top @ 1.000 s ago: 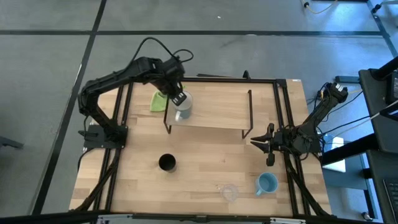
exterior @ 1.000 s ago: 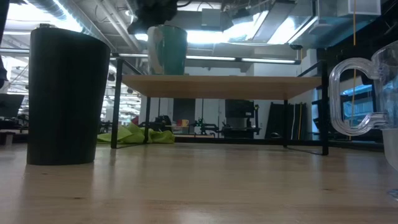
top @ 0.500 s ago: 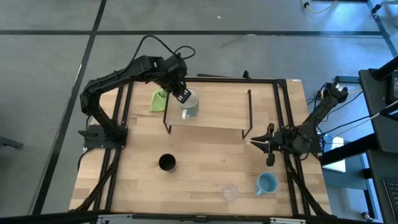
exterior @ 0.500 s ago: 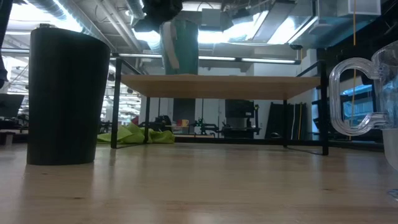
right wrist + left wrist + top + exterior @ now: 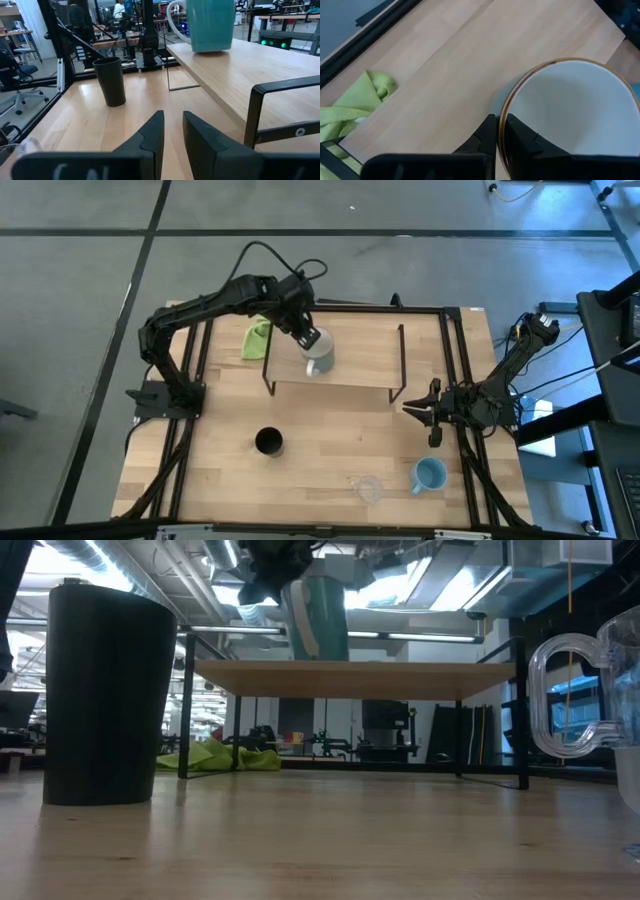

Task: Stack small to large cups/mugs on shelf
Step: Adjust the blue mug

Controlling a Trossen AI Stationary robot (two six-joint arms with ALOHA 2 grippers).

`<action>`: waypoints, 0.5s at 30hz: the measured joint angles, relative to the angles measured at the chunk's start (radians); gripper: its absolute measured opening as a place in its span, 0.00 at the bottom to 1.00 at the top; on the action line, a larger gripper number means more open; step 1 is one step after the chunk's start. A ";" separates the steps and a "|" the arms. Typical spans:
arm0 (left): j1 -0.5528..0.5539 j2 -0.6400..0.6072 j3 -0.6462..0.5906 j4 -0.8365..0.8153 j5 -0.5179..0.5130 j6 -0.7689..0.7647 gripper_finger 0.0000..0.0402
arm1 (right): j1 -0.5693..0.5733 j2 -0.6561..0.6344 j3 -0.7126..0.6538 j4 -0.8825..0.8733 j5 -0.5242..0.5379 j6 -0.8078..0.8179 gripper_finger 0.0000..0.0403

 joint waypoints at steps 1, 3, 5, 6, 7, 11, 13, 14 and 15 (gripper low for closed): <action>0.002 0.000 0.000 -0.003 -0.001 0.000 0.04 | 0.000 0.000 0.000 0.000 -0.001 0.001 0.18; 0.008 -0.005 0.001 -0.013 -0.003 0.000 0.04 | 0.000 0.000 0.000 0.000 -0.001 0.002 0.18; 0.009 -0.011 0.001 -0.027 -0.016 0.005 0.04 | 0.000 0.000 0.000 0.000 -0.001 0.000 0.18; 0.009 -0.011 0.011 -0.038 -0.029 0.005 0.04 | 0.000 0.000 0.000 0.000 -0.001 0.000 0.18; 0.009 -0.009 0.029 -0.055 -0.046 0.007 0.04 | 0.000 0.000 0.000 0.000 -0.001 0.001 0.18; 0.010 -0.014 0.109 -0.101 -0.080 0.027 0.04 | 0.000 0.000 0.000 0.000 -0.001 0.000 0.18; 0.009 -0.013 0.133 -0.101 -0.082 0.026 0.04 | 0.000 0.000 0.000 0.000 -0.001 0.002 0.18; 0.009 -0.012 0.140 -0.109 -0.086 0.026 0.04 | 0.000 0.000 0.000 0.000 -0.001 0.002 0.18; 0.009 -0.012 0.143 -0.125 -0.090 0.026 0.04 | 0.000 0.000 0.000 0.000 -0.001 0.001 0.18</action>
